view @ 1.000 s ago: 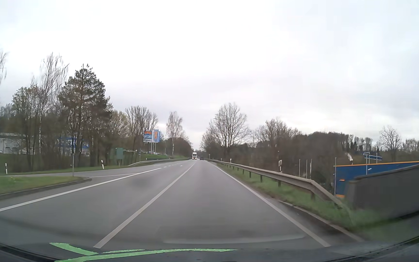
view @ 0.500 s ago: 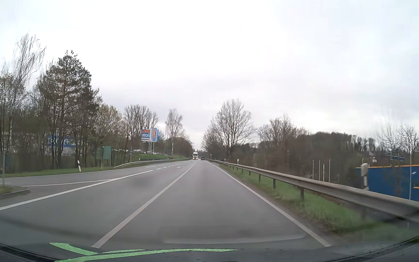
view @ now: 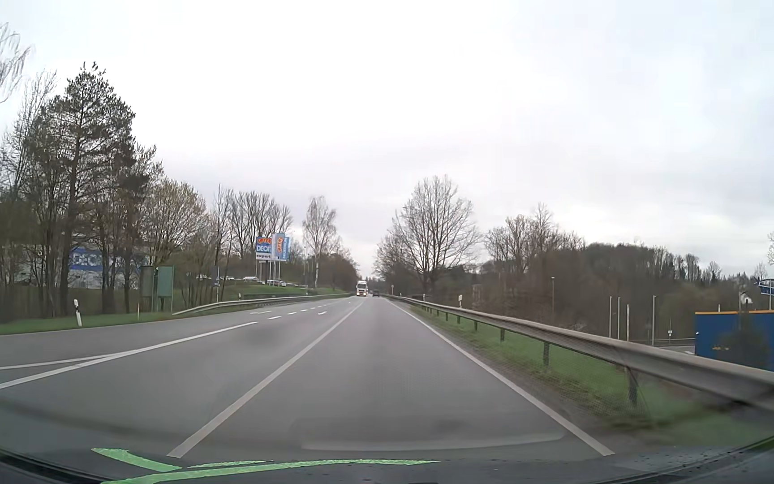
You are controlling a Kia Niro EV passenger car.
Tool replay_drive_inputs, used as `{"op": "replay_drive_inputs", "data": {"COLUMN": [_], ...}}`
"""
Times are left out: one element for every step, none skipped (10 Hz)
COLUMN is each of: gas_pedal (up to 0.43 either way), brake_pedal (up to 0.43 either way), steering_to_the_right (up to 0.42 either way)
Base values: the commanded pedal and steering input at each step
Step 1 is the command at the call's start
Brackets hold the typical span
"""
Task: Follow the waypoints while adhering to traffic rules and regulations
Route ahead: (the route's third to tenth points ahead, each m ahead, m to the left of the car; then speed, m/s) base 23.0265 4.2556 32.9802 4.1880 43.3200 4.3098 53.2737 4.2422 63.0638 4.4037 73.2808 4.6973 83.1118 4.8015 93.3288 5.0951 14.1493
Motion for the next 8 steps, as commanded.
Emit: {"op": "replay_drive_inputs", "data": {"gas_pedal": [0.240, 0.240, 0.240, 0.240, 0.240, 0.240, 0.240, 0.240], "brake_pedal": [0.000, 0.000, 0.000, 0.000, 0.000, 0.000, 0.000, 0.000], "steering_to_the_right": [-0.003, -0.003, -0.003, -0.003, -0.003, -0.003, -0.003, -0.003]}}
